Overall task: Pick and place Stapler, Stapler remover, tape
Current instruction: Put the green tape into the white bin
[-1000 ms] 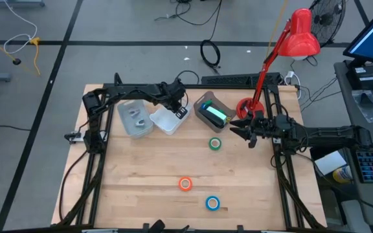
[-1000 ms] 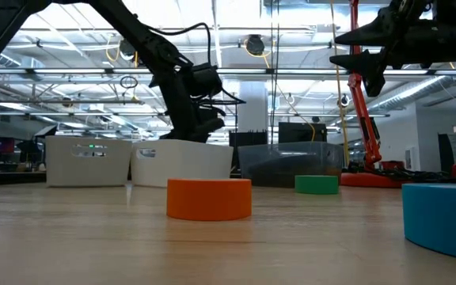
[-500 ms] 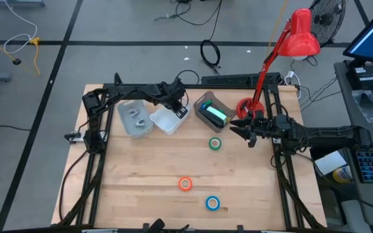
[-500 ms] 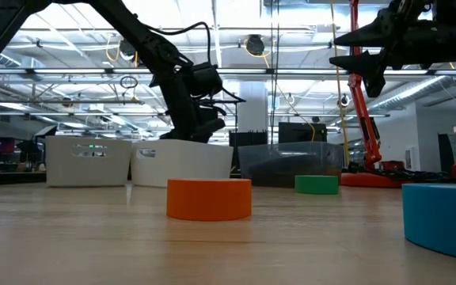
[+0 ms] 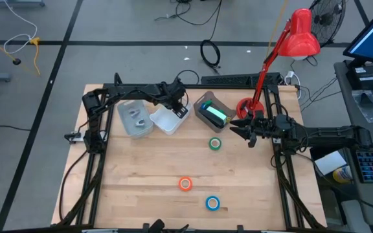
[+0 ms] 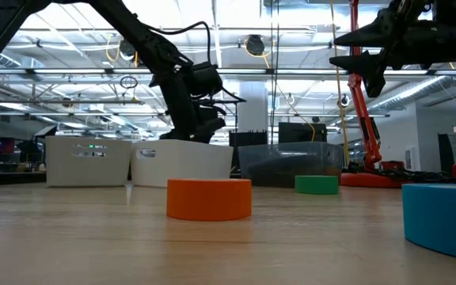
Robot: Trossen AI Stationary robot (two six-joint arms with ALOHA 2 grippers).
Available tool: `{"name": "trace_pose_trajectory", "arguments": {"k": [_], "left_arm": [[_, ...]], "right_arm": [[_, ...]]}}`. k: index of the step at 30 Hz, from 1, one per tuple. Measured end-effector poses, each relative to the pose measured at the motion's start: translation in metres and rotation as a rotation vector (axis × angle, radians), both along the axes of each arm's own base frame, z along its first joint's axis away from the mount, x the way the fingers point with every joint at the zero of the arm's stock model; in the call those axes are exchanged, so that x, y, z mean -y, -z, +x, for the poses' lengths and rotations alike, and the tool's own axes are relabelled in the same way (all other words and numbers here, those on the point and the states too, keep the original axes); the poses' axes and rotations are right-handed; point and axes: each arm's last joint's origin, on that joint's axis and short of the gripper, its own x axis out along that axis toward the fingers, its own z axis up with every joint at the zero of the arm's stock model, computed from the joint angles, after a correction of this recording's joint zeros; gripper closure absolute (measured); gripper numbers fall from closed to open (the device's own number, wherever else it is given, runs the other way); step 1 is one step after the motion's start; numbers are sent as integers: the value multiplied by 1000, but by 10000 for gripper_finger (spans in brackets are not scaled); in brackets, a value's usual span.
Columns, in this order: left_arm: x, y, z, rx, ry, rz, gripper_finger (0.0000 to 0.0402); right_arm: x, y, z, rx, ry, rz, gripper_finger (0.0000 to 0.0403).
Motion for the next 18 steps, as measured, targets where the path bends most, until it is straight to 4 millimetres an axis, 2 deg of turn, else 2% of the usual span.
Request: {"name": "trace_pose_trajectory", "arguments": {"k": [4,9,13,18], "left_arm": [[3,-14,-2,45,17,-20,253],[13,-57,-7,168,43,-76,252],[36,-96,-20,263,103,-151,252],[77,-134,-42,275,205,-184,252]], "right_arm": [[0,0,0,0,0,0,236],[0,0,0,4,-4,2,236],[-2,0,0,2,-57,-10,236],[-5,0,1,-1,-121,-60,236]]}}
